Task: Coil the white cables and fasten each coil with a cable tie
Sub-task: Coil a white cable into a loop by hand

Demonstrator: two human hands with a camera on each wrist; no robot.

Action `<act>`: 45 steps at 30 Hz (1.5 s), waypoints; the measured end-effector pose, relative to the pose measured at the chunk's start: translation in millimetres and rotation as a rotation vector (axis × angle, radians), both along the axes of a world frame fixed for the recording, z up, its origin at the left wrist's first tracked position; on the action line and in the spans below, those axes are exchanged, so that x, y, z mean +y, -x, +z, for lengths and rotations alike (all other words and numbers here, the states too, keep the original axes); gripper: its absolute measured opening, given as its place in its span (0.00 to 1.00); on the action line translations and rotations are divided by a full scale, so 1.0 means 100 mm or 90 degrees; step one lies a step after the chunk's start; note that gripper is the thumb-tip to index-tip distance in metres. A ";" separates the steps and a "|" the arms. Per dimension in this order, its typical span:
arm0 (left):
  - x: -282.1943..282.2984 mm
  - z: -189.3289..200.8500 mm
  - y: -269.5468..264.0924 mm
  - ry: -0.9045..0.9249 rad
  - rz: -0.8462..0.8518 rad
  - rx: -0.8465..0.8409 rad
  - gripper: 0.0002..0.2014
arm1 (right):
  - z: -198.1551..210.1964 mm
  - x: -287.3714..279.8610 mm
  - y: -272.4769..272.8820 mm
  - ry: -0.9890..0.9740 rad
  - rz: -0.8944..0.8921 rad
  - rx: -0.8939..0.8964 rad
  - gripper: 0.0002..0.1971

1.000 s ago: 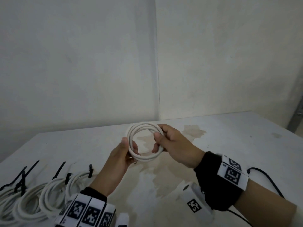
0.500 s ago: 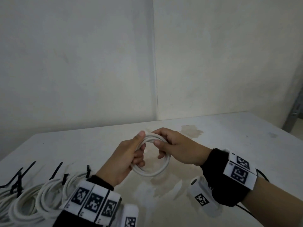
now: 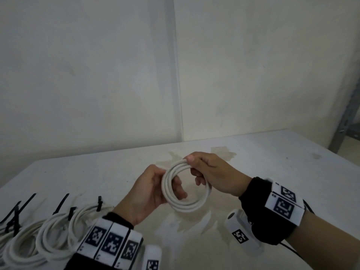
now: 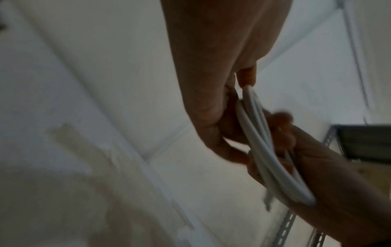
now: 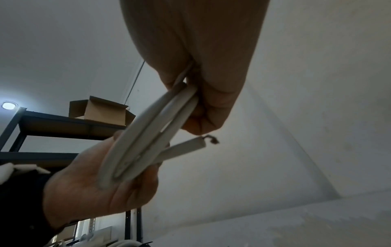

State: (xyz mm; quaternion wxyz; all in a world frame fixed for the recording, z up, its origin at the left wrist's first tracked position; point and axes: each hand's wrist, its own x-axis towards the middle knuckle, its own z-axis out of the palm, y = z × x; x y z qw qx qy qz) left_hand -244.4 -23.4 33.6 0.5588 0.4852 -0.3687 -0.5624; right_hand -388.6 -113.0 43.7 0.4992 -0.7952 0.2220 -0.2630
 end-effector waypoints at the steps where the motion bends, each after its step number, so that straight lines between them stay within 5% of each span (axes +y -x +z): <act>1: -0.01 0.05 -0.01 -0.020 -0.019 -0.038 0.25 | 0.01 0.01 0.01 0.017 0.013 0.024 0.20; 3: -0.05 0.14 0.03 -0.049 -0.037 -0.103 0.30 | 0.03 0.02 0.02 0.043 0.031 0.051 0.16; 7: -0.06 0.13 0.22 -0.008 0.023 -0.189 0.23 | 0.06 0.05 0.04 0.015 0.010 -0.004 0.06; 13: -0.07 0.05 0.28 0.035 0.125 -0.112 0.21 | -0.01 0.00 0.14 0.013 0.003 -0.025 0.21; 18: -0.11 -0.02 0.27 0.052 0.137 -0.037 0.21 | -0.02 -0.01 0.16 -0.103 0.017 -0.065 0.19; 25: -0.12 -0.04 0.19 0.003 0.039 -0.142 0.22 | -0.06 -0.06 0.25 0.007 0.014 -0.005 0.11; 32: -0.14 -0.02 0.50 0.055 -0.007 -0.193 0.07 | -0.05 -0.10 0.49 0.020 -0.001 -0.011 0.13; 41: -0.32 -0.16 0.92 0.076 0.025 -0.154 0.16 | -0.08 -0.06 0.92 -0.036 -0.097 -0.039 0.13; 45: -0.40 -0.21 0.99 0.071 0.080 -0.135 0.20 | -0.08 -0.19 1.37 -0.032 -0.232 -0.003 0.12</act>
